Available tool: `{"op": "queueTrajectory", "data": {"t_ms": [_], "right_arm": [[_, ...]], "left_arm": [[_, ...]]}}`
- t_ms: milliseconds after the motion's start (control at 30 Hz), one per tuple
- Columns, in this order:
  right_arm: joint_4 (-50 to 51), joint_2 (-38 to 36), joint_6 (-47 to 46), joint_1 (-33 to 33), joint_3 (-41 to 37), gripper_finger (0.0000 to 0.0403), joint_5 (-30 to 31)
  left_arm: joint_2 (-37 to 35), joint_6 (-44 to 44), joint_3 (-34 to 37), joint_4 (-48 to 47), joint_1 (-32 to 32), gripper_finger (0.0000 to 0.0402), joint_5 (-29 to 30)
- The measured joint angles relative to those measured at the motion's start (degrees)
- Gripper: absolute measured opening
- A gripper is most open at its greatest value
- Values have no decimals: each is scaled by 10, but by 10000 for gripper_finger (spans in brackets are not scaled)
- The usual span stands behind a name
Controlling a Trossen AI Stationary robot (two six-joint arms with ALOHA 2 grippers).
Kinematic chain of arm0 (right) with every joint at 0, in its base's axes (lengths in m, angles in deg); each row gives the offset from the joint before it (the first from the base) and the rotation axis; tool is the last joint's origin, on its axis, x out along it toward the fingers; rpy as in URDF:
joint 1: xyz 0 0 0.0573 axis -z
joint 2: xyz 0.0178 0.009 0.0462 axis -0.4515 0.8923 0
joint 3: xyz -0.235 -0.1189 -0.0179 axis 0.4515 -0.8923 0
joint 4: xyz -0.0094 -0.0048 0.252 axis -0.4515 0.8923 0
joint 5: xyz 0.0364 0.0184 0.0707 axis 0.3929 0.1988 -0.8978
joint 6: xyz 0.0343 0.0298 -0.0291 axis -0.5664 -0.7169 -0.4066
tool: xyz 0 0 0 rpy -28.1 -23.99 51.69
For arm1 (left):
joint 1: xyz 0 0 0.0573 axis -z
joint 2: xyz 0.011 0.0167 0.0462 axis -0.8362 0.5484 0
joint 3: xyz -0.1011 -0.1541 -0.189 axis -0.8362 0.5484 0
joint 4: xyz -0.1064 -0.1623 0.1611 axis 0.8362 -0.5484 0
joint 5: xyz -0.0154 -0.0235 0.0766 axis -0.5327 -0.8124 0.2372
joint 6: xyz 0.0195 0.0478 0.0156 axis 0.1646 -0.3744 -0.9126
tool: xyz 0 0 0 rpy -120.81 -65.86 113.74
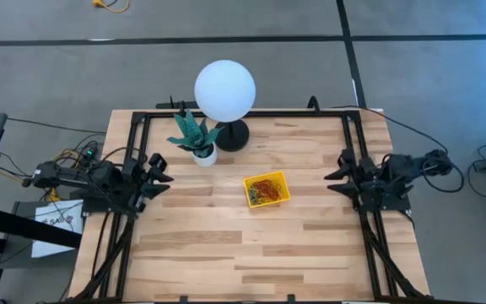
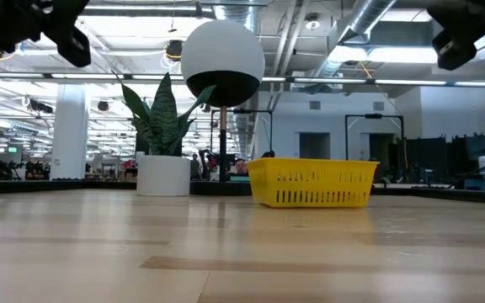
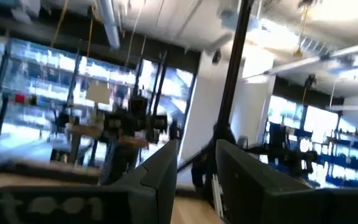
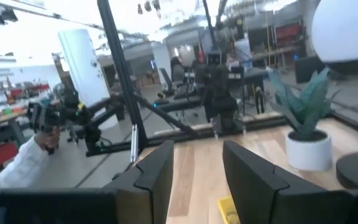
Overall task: Pick and place items into bin
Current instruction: Return to Home Position
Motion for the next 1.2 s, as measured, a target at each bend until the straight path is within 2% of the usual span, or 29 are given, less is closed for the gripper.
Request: {"op": "queueTrajectory", "data": {"t_ms": [300, 500, 667, 833, 1200], "right_arm": [[-66, 0, -22, 30, -51, 134, 15], [-153, 0, -1, 51, -94, 133, 13], [-178, 1, -8, 78, -128, 134, 13], [-178, 0, -12, 100, -129, 133, 12], [-126, 1, -37, 133, -129, 133, 14]], "left_arm": [[0, -29, 0, 42, 0, 102, -34], [0, -26, 0, 33, 0, 102, -32], [0, -29, 0, 23, 0, 102, -22], [0, -28, 0, -3, 0, 102, 2], [0, -4, 0, -49, 0, 102, -2]]}}
